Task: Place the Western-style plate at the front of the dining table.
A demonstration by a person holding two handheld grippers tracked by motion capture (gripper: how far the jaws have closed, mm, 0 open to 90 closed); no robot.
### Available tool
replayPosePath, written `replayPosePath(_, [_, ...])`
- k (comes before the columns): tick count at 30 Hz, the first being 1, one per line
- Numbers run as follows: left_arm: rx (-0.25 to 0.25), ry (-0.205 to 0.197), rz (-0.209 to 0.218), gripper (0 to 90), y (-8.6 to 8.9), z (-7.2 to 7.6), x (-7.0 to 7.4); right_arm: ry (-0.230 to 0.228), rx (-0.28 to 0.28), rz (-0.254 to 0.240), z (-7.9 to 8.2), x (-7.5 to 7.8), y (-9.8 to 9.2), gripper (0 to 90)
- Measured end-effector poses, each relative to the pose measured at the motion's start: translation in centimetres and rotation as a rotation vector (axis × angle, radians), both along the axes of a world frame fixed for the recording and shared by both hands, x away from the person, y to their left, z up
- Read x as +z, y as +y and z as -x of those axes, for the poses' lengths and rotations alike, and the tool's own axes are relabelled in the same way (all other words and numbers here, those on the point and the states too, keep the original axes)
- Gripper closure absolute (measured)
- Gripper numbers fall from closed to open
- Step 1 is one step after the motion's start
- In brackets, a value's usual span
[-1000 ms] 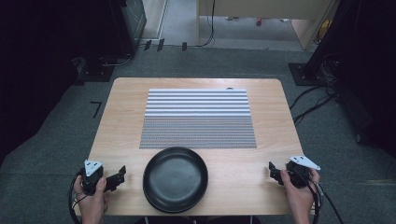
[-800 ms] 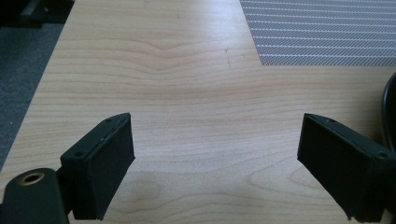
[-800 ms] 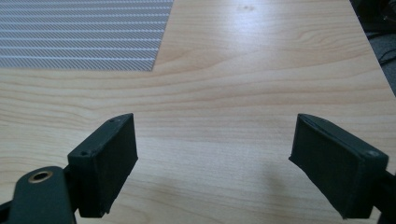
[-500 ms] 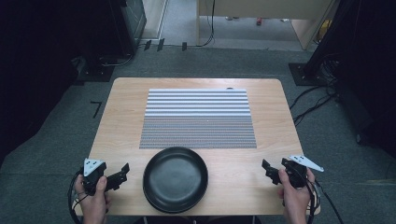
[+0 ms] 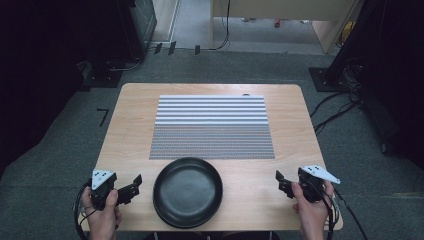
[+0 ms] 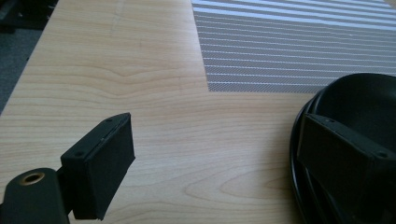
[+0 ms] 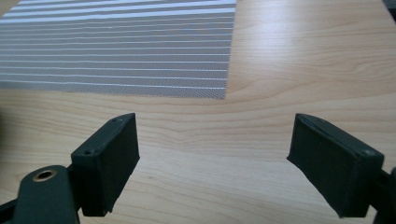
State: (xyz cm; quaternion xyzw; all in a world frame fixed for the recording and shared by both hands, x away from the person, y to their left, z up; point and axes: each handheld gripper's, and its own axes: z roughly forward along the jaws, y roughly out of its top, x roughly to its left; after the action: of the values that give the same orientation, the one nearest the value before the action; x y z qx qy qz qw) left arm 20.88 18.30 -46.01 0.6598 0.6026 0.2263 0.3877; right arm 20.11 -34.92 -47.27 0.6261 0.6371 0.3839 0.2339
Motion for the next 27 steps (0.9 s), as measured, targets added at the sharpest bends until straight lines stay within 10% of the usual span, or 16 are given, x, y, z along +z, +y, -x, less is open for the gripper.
replayPosePath(27, [-0.115,0.029,0.026,12.0,-4.5,0.2,0.3,0.007,0.185,-0.03,-1.0,1.3,8.4,16.0])
